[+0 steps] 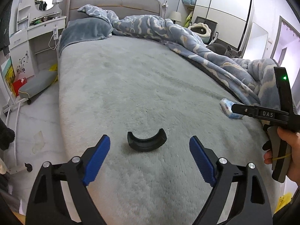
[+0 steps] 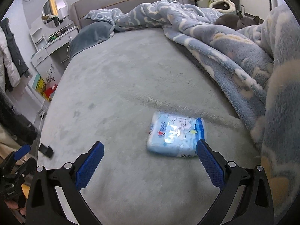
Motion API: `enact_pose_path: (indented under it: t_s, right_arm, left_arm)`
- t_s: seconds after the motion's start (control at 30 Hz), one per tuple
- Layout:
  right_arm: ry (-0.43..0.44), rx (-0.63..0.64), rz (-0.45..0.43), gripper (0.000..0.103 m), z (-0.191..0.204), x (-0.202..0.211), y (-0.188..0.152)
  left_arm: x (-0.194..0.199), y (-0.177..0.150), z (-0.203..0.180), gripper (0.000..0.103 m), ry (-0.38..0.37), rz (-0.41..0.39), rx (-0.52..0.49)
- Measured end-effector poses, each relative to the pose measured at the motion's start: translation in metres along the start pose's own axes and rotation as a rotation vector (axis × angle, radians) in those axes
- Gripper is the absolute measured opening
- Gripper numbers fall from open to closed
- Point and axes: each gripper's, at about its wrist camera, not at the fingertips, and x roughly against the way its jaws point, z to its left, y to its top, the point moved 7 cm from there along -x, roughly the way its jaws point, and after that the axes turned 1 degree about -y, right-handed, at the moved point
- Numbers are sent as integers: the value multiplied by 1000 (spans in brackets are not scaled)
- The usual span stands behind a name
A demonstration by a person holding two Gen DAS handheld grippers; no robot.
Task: Collect trash
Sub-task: 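Grasp the black curved piece with the left gripper while the right grasps the blue pack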
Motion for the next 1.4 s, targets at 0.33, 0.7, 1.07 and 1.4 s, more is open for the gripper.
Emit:
enact_pose_path:
  t_s: [0.33, 0.7, 1.07, 1.4]
  right_arm:
    - [-36, 7, 19, 100, -8, -17, 4]
    - [-106, -10, 18, 100, -20, -26, 7]
    - [-133, -60, 68, 100, -30, -41, 4]
    - [-148, -94, 86, 72, -37, -34, 2]
  left_arm:
    - [-24, -3, 10, 74, -8, 64, 80]
    - [-39, 1, 2, 50, -32, 78, 47]
    - [-24, 9, 8, 49, -63, 49, 62]
    - [-6, 16, 10, 49, -57, 34, 60]
